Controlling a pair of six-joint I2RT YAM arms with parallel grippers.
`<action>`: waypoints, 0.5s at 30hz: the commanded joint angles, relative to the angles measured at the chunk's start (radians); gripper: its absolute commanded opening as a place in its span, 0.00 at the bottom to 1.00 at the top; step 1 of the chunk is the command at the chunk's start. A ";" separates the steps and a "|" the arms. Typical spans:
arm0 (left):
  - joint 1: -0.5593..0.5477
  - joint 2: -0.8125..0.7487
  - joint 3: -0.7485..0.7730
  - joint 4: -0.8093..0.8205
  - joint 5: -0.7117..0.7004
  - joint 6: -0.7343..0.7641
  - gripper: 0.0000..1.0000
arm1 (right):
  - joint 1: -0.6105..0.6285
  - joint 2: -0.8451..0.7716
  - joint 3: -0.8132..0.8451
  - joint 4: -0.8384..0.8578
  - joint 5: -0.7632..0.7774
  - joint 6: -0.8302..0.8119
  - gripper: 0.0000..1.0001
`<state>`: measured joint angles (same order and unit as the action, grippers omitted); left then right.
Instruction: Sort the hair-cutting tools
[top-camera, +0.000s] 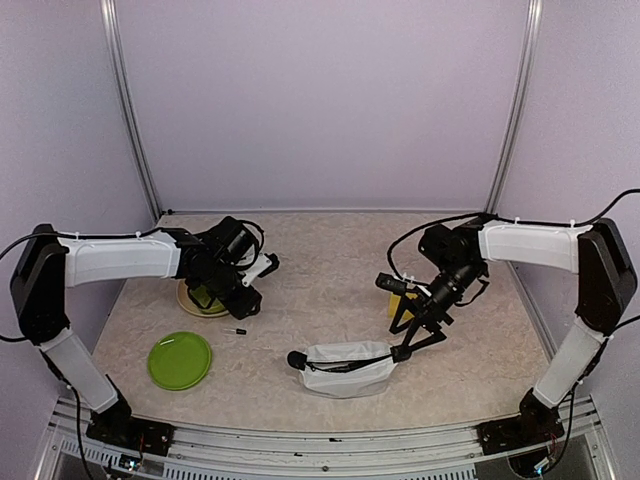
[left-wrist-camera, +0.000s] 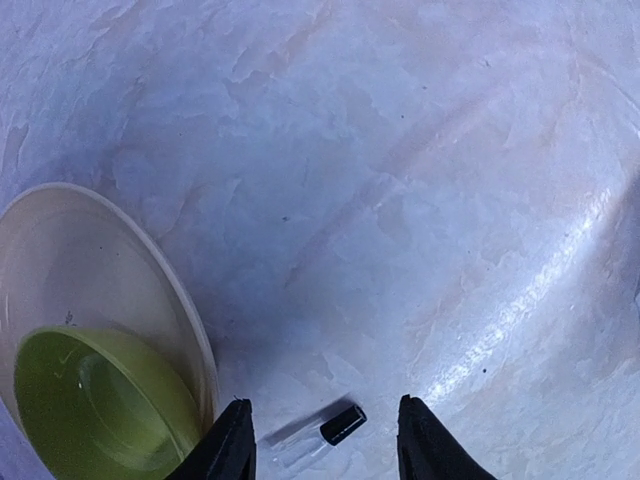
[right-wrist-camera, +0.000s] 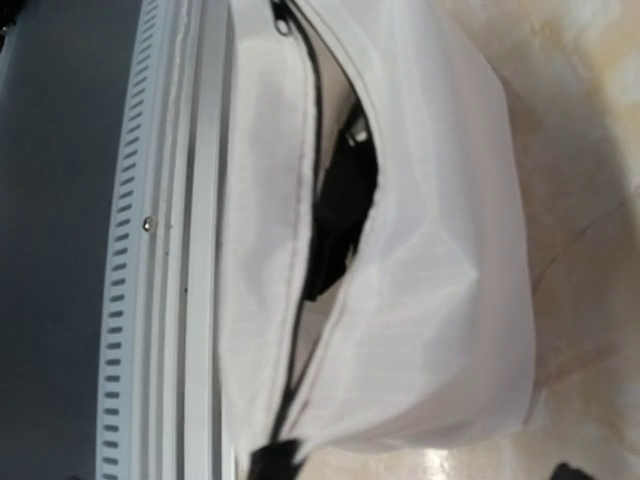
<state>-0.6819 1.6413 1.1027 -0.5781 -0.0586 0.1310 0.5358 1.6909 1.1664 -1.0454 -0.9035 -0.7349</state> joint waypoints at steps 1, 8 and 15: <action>0.002 0.030 0.033 -0.094 0.003 0.156 0.47 | -0.012 -0.068 0.021 -0.028 0.005 -0.039 1.00; 0.002 0.069 0.014 -0.102 -0.094 0.211 0.43 | -0.016 -0.085 0.006 -0.004 -0.009 -0.024 1.00; 0.000 0.092 0.005 -0.109 -0.073 0.218 0.41 | -0.016 -0.069 0.014 -0.021 -0.005 -0.041 1.00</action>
<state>-0.6819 1.7195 1.1168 -0.6724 -0.1364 0.3229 0.5266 1.6222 1.1664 -1.0500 -0.8997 -0.7570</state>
